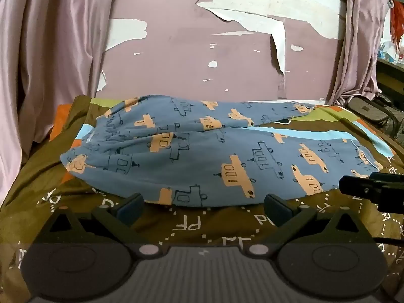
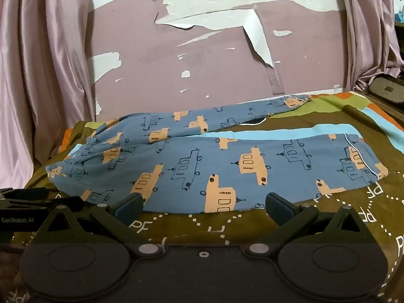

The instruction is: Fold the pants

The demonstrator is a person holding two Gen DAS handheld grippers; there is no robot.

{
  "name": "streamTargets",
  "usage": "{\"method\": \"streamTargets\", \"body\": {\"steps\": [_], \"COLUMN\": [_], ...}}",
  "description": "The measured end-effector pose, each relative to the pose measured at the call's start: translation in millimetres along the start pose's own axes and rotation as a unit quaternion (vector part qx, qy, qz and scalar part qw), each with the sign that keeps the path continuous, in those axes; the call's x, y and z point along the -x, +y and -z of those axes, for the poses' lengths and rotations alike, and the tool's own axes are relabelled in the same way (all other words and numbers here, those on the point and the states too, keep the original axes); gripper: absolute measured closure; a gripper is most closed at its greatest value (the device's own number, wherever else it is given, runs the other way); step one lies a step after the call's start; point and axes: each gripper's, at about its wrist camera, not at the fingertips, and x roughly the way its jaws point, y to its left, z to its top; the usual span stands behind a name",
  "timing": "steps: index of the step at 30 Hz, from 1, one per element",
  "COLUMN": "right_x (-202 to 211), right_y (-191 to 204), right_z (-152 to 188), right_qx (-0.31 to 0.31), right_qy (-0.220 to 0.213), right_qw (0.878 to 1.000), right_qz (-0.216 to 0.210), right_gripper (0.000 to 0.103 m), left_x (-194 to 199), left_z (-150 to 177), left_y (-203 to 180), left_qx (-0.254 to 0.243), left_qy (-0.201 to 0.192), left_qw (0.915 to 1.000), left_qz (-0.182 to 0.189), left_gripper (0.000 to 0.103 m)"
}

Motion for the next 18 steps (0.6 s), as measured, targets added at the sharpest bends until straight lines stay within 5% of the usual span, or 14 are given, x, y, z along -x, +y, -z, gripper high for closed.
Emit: {"method": "streamTargets", "body": {"steps": [18], "right_x": [-2], "right_y": [-2], "right_z": [0], "right_qx": [-0.001], "right_qy": [0.005], "right_qw": [1.000], "right_qz": [0.002], "right_gripper": [0.000], "left_x": [-2], "left_z": [6], "left_y": [1], "left_qx": [-0.002], "left_qy": [0.007], "left_qw": [1.0000], "left_qz": [-0.003], "left_gripper": [0.000]}}
